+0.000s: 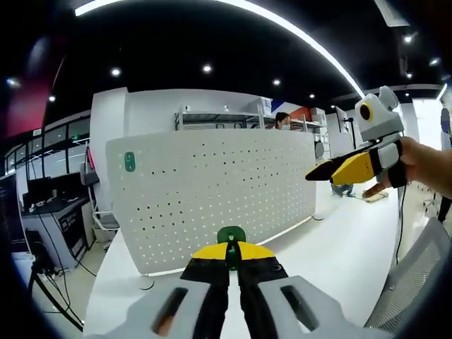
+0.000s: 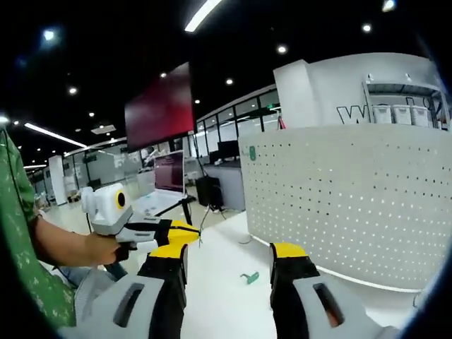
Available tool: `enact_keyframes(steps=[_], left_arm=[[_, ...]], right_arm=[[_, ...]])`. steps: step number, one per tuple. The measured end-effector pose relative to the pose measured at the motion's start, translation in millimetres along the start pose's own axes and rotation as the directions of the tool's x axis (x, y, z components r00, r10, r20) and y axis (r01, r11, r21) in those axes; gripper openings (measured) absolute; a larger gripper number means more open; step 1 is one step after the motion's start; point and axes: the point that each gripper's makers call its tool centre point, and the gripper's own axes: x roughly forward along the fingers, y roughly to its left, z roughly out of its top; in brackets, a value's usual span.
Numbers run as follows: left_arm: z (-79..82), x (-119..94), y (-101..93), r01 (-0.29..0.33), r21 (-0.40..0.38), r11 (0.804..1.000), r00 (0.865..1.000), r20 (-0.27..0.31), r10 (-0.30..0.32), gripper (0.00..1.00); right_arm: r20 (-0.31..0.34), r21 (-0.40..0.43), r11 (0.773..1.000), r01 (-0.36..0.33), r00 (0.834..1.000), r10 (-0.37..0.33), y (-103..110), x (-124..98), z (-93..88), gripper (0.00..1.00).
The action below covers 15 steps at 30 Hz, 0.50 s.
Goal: Insert the hook assembly into the mounting plate slot until the hook locks in place.
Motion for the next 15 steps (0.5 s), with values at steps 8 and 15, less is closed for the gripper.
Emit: enact_keyframes(steps=[8, 15], left_arm=[[16.5, 2, 15.9, -0.027, -0.004, 1.0, 1.0, 0.011, 0.027, 0.03], [38.3, 7, 39.7, -0.075, 0.002, 0.997, 0.997, 0.027, 0.075, 0.03]], right_arm=[[0.014, -0.041, 0.999, 0.027, 1.0, -0.027, 4, -19, 8.6, 0.51], [0.026, -0.044, 0.998, 0.033, 0.999, -0.032, 6, -34, 14.5, 0.53]])
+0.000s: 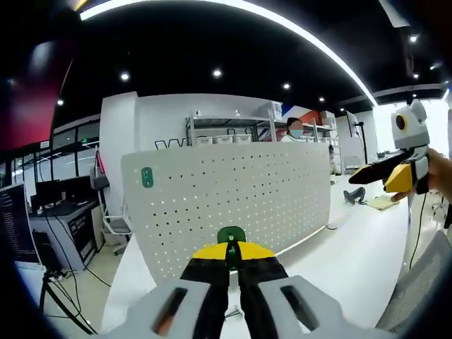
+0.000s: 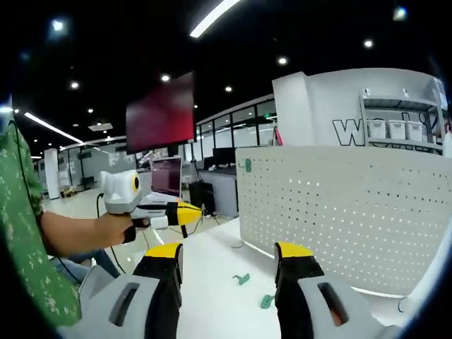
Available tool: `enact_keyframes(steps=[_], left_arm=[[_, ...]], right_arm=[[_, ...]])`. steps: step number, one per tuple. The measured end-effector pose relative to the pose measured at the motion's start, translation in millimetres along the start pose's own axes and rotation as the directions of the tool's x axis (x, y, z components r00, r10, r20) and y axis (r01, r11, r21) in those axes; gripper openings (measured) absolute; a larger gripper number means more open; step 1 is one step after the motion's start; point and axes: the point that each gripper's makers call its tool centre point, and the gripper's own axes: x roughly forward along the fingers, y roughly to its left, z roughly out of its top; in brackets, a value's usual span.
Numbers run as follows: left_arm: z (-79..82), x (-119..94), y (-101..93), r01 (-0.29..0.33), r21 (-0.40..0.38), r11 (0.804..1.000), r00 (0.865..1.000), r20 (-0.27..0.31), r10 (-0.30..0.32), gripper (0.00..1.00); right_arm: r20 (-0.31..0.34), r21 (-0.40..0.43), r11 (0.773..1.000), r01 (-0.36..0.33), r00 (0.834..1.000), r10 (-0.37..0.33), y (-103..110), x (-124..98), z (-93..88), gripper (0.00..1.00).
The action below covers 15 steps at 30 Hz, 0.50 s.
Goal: Insert the hook assembly into the mounting plate slot until the hook locks in place.
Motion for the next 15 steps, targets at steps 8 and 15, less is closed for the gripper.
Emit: enact_keyframes(steps=[8, 15], left_arm=[[31.2, 17, 22.8, -0.05, 0.016, 0.999, 0.998, 0.04, 0.049, 0.03], [56.3, 40, 36.4, -0.084, 0.021, 0.996, 0.994, 0.071, 0.082, 0.03]], right_arm=[[0.014, 0.001, 1.0, 0.017, 1.0, -0.017, -4, -10, 5.3, 0.61], [0.026, 0.002, 0.999, 0.045, 0.999, -0.045, -13, -16, 10.4, 0.66]])
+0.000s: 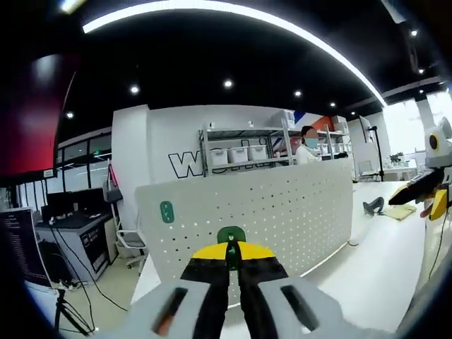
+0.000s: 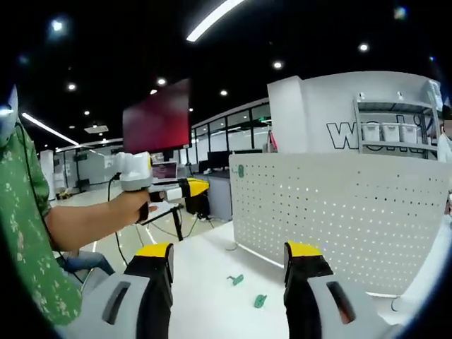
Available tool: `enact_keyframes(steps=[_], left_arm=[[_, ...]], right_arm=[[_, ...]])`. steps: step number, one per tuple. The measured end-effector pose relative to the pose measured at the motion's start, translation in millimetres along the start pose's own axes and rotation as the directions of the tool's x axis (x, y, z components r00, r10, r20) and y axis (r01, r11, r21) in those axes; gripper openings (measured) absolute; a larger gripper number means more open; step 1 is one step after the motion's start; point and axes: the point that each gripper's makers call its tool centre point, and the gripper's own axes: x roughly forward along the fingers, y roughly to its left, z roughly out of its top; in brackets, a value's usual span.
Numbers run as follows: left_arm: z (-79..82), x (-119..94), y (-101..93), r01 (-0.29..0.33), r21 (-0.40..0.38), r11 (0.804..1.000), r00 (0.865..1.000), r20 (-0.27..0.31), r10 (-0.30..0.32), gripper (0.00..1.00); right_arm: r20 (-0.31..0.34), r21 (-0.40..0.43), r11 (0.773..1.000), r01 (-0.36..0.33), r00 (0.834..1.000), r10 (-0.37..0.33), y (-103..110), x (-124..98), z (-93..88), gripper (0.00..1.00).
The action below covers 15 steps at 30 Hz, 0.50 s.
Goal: Insert the hook assembly into the mounting plate slot until the hook locks in place.
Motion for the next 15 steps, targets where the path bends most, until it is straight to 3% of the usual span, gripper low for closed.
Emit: enact_keyframes(steps=[15], left_arm=[[17.1, 42, 13.8, -0.053, -0.056, 0.997, 0.998, 0.018, 0.054, 0.03]], right_arm=[[0.013, -0.034, 0.998, 0.053, 0.999, -0.052, -17, -2, 15.8, 0.76]])
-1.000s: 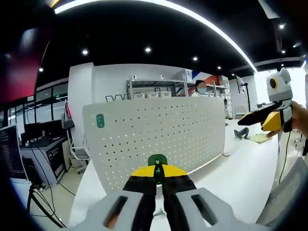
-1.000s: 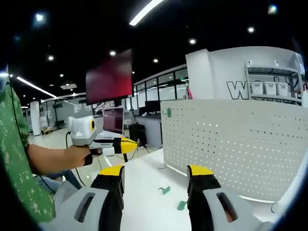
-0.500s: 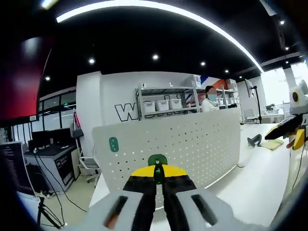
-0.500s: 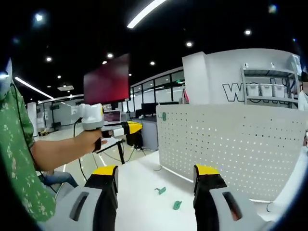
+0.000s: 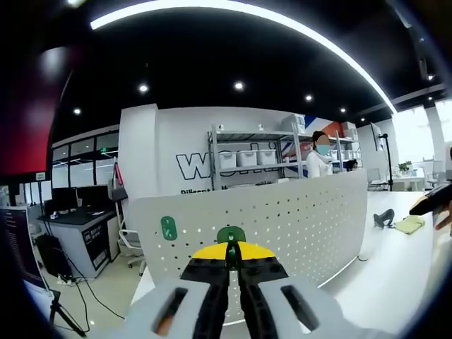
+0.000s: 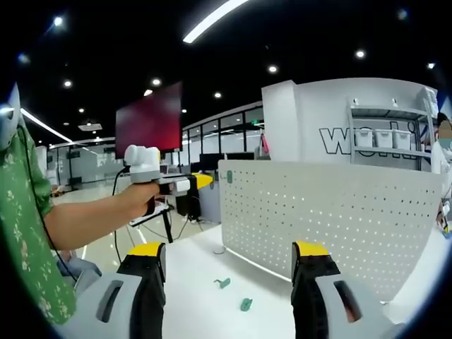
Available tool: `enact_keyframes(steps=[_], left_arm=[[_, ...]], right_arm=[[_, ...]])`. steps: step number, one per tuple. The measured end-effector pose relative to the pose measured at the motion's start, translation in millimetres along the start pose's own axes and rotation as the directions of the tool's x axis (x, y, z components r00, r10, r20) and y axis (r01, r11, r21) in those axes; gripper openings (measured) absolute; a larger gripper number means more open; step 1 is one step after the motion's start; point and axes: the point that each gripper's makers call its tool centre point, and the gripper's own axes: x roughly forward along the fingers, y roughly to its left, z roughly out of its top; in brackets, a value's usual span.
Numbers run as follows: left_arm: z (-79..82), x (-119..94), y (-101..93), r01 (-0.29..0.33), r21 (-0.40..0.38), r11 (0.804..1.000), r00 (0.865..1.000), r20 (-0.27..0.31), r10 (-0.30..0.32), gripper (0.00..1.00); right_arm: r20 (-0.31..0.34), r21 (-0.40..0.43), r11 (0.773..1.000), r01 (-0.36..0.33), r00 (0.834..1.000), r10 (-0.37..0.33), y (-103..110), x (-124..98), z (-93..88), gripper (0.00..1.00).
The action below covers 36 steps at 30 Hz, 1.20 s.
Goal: Insert the hook assembly into the mounting plate slot until the hook locks in place.
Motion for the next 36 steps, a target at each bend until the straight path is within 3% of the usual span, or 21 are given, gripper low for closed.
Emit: enact_keyframes(steps=[13, 17, 18, 25, 36], left_arm=[[10.3, 42, 24.3, -0.101, -0.005, 0.995, 0.994, 0.04, 0.101, 0.03], [9.8, 54, 28.9, -0.132, 0.004, 0.991, 0.99, 0.052, 0.131, 0.03], [9.4, 56, 30.7, -0.148, 0.018, 0.989, 0.988, 0.054, 0.147, 0.03], [1.2, 70, 34.1, -0.175, 0.026, 0.984, 0.984, 0.046, 0.173, 0.03], [-4.3, 83, 40.3, -0.209, 0.053, 0.976, 0.977, 0.051, 0.207, 0.03]], right_arm=[[0.021, -0.029, 1.0, 0.009, 1.0, -0.008, -9, 5, 12.0, 0.81], [0.018, -0.016, 1.0, 0.012, 1.0, -0.012, -14, 8, 10.7, 0.84], [0.025, -0.008, 0.998, 0.055, 0.998, -0.055, -22, 8, 11.2, 0.9], [0.038, -0.023, 0.997, 0.067, 0.997, -0.066, -29, 8, 14.9, 0.99], [0.067, -0.037, 0.996, 0.078, 0.995, -0.075, -32, 8, 23.9, 1.0]])
